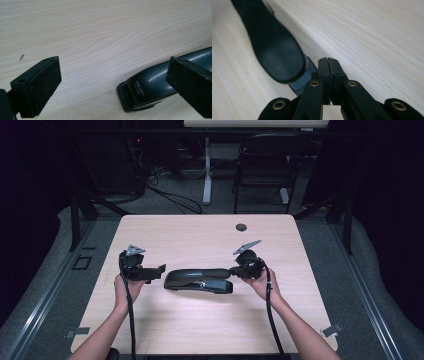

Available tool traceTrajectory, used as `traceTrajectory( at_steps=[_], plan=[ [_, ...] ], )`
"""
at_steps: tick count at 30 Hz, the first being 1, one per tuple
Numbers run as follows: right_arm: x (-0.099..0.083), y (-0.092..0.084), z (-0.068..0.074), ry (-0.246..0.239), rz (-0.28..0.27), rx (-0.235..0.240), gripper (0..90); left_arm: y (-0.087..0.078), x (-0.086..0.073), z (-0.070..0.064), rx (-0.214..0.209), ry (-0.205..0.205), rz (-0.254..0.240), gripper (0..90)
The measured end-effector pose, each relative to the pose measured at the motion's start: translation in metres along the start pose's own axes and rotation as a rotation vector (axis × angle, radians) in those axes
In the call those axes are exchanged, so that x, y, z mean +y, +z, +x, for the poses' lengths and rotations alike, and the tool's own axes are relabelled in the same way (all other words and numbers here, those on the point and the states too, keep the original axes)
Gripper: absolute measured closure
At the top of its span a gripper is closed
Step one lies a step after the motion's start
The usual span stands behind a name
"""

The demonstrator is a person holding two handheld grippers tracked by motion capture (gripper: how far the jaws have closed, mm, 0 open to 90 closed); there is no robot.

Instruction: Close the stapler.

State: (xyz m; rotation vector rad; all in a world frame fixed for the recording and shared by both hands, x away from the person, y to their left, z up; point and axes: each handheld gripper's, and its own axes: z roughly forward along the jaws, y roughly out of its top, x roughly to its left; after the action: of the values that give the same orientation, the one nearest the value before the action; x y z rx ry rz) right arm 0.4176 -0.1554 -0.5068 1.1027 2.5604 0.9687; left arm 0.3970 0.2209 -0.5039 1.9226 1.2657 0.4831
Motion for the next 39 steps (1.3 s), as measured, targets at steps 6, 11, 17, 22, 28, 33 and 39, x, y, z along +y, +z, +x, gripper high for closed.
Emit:
traceTrajectory(
  at_steps=[6,11,17,22,28,33,39],
  plan=[
    [0.010,-0.029,0.001,0.012,-0.128,0.004,89.9,0.001,0.000,-0.001,-0.002,0.003,0.001,0.1],
    [0.019,-0.041,0.020,-0.060,-0.122,0.043,89.8,0.002,0.000,0.000,-0.001,0.005,0.004,0.1],
    [0.017,-0.027,0.024,-0.081,-0.044,0.029,90.0,0.002,0.000,0.000,-0.002,0.008,0.003,0.1],
    [0.015,-0.024,0.022,-0.071,-0.039,0.034,90.0,0.003,0.000,0.000,-0.005,0.010,0.007,0.1],
    [0.010,-0.014,0.019,-0.059,-0.007,0.033,90.0,0.003,0.001,-0.001,-0.010,0.013,0.009,0.1],
    [0.010,-0.013,0.019,-0.056,-0.001,0.033,90.0,0.005,0.000,-0.001,-0.013,0.006,0.008,0.1],
    [0.008,-0.009,0.019,-0.065,0.017,0.023,90.0,0.005,0.000,-0.001,-0.018,0.014,0.015,0.1]
  ],
)
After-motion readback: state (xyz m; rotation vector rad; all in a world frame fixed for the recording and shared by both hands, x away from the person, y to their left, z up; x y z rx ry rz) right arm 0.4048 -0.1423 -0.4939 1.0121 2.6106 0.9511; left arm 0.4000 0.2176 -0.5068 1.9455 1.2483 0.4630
